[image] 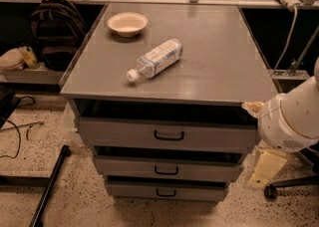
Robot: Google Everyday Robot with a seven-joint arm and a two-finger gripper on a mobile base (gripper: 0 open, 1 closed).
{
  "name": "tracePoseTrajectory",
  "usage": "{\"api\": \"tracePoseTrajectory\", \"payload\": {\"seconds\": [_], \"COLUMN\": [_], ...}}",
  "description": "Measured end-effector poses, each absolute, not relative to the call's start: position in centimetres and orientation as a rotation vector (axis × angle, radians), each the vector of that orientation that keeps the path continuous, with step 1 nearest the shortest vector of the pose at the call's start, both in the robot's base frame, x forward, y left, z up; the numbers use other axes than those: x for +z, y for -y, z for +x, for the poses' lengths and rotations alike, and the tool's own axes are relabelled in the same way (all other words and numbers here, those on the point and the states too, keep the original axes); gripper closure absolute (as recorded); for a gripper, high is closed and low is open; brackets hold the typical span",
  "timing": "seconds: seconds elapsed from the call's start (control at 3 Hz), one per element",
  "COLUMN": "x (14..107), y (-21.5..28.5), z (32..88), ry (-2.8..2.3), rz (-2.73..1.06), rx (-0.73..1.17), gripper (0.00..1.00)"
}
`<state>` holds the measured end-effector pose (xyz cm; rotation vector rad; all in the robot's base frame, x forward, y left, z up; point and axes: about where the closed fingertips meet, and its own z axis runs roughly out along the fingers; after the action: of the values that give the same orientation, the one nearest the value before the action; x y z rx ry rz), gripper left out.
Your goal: Open top drawer
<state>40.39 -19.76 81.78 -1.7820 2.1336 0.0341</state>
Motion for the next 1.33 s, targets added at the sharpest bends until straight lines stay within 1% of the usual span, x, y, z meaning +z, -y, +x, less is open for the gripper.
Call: {"api": "tracePoseTrajectory", "payload": {"seconds": [0.33,0.67,1.33], "x": [75.1,75.1,74.0], "y": [19.4,19.4,18.7], "z": [41.8,41.8,43.7], "ry": [-2.108,-2.108,-2.039], "rz": [-1.758,-1.758,-1.832], "rx": [0.097,0.096,-0.025], "gripper": [0.0,0.0,0.0]}}
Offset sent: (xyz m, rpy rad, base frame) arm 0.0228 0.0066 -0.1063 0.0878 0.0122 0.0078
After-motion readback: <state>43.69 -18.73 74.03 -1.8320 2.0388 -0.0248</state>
